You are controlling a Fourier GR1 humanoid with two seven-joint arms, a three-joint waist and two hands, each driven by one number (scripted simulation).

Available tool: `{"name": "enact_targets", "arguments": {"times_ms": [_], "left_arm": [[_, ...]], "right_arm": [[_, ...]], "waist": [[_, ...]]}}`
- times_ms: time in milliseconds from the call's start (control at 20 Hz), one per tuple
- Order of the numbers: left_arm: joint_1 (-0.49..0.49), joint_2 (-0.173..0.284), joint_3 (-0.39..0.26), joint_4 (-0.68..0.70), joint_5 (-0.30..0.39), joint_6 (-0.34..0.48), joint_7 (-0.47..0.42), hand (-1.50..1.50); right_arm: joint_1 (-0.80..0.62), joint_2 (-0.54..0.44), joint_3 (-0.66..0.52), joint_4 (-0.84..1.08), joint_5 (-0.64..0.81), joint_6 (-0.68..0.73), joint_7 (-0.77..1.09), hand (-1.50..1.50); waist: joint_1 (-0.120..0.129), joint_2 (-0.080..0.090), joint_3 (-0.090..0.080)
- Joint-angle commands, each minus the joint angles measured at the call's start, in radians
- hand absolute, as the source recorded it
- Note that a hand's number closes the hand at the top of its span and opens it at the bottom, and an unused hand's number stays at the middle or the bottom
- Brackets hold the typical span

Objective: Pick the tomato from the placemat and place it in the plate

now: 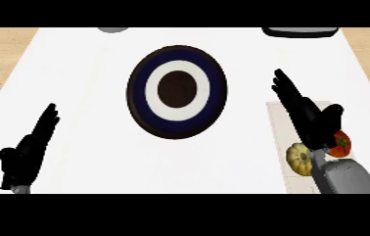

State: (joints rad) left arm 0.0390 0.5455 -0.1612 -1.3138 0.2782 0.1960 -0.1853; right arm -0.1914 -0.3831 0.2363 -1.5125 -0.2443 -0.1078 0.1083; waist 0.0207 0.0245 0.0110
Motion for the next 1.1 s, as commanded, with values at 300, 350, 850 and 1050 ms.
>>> {"name": "enact_targets", "arguments": {"times_ms": [300,350,850,1050], "left_arm": [[-0.059,-0.061,-0.014,-0.020,0.001,-0.029,0.002,0.00],[-0.054,-0.089,-0.020,-0.029,0.014,-0.033,-0.008,0.00],[-0.064,-0.133,-0.024,-0.046,-0.016,-0.046,-0.005,0.00],[-0.031,-0.167,-0.036,-0.077,-0.049,-0.024,0.012,0.00]], "right_arm": [[-0.098,-0.291,-0.079,-0.053,0.199,0.164,-0.165,1.50],[-0.044,-0.202,-0.137,-0.039,0.207,0.046,-0.284,1.50],[0.363,0.023,-0.228,0.057,0.149,0.022,-0.900,-1.50],[0.406,-0.056,-0.361,0.089,0.076,0.098,-0.934,-1.50]], "waist": [[-0.060,-0.062,-0.041],[-0.067,-0.037,-0.013],[-0.031,-0.027,-0.011],[-0.026,-0.027,-0.011]]}}
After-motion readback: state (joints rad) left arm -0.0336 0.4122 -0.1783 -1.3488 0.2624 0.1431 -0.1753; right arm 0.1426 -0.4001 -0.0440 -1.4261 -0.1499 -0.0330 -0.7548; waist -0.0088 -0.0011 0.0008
